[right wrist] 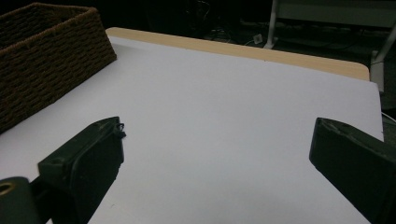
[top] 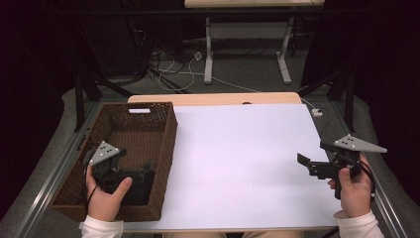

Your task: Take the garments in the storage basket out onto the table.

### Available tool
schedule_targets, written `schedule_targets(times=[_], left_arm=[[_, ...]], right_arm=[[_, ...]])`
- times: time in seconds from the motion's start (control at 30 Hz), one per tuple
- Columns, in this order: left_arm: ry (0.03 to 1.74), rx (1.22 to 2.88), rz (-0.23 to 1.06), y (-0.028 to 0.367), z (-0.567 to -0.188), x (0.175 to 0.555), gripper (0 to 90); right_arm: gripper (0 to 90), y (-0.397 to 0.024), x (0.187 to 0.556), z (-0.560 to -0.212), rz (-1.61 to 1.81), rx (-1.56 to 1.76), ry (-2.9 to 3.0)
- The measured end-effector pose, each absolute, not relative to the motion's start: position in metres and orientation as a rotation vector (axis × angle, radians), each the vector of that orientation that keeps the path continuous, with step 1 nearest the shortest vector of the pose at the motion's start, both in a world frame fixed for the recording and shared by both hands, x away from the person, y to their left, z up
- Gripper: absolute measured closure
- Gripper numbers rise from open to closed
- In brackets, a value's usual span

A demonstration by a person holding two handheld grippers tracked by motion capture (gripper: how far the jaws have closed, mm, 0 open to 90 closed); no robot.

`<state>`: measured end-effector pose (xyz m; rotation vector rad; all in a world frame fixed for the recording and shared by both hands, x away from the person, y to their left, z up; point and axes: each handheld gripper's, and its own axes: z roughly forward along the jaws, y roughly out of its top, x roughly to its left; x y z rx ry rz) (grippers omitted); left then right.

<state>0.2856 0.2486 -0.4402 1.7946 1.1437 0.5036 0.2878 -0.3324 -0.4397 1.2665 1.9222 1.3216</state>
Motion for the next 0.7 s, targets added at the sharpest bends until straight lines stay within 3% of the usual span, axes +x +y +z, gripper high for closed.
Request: schedule_targets(times=[0.43, 0.7], left_arm=[[1.174, 1.900, 0.520, 0.259, -0.441, 0.299, 0.3], [1.190, 1.939, 0.424, 0.260, -0.438, 0.309, 0.3]], right_arm=[[2.4, -0.325, 0.286, -0.443, 1.290, 1.271, 1.965], [3.3, -0.322, 0.288, -0.446, 1.270, 1.257, 1.986]])
